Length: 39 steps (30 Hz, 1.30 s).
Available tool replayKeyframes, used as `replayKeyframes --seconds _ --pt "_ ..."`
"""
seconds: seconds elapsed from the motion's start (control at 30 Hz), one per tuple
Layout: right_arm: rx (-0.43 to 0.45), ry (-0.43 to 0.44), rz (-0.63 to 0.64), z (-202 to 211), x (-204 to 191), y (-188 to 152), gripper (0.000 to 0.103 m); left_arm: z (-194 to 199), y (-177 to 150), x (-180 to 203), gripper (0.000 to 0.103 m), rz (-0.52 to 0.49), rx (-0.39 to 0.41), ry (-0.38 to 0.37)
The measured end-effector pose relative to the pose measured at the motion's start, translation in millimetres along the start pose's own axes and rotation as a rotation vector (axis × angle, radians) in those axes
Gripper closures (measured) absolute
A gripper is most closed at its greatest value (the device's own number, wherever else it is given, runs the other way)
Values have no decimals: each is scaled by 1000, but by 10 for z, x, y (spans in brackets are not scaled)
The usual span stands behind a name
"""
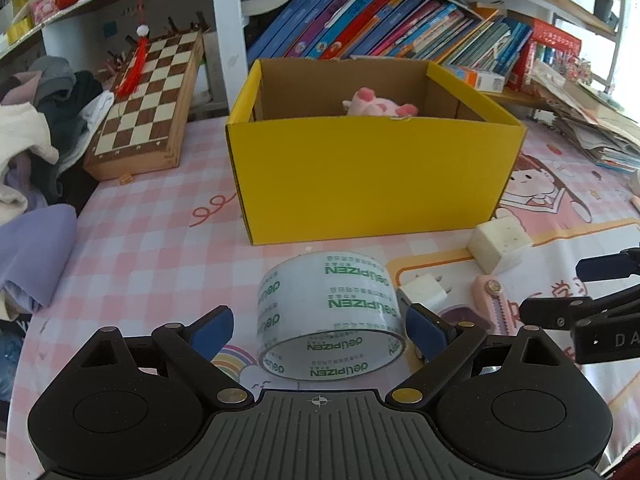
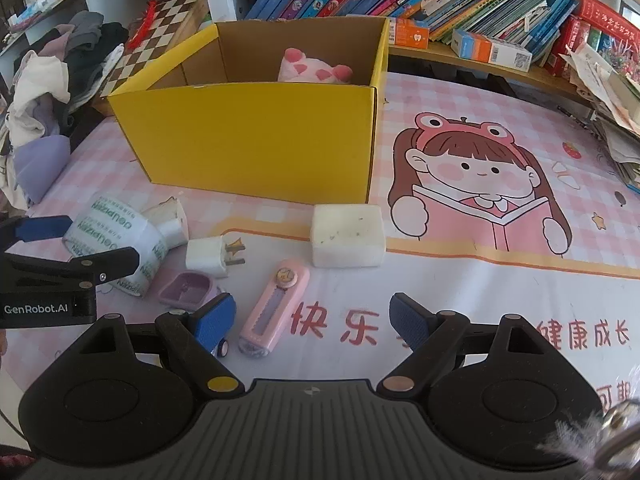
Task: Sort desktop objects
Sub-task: 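Close the left gripper on the clear tape roll while the right gripper grasps the white sponge block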
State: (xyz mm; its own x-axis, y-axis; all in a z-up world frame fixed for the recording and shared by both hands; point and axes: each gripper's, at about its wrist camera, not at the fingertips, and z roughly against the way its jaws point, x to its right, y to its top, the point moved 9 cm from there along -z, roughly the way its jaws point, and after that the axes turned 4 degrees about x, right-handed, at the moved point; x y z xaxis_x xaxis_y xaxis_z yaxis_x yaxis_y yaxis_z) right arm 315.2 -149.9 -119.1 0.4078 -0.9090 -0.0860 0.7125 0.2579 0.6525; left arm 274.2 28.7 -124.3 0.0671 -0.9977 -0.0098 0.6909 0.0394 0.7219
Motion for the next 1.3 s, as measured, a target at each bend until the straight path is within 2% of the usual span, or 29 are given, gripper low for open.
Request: replayKeyframes --seconds 0.1,0.2,0.6,1.07,1.23,1.3 --pt "-4 10 1 -57 21 42 18 -43 -3 -5 8 11 -9 -3" --pt "-7 17 -6 -118 56 87 18 -69 -6 18 18 23 -17 -25" --pt "-24 39 -37 -346 149 204 18 8 51 33 19 27 -17 -32" --pt "-27 10 -13 -598 291 329 19 131 90 -45 19 61 4 -3" --pt "-37 12 6 -695 272 337 23 181 101 -44 19 62 15 4" --pt "-41 9 9 -728 275 335 28 202 97 -53 19 64 17 10"
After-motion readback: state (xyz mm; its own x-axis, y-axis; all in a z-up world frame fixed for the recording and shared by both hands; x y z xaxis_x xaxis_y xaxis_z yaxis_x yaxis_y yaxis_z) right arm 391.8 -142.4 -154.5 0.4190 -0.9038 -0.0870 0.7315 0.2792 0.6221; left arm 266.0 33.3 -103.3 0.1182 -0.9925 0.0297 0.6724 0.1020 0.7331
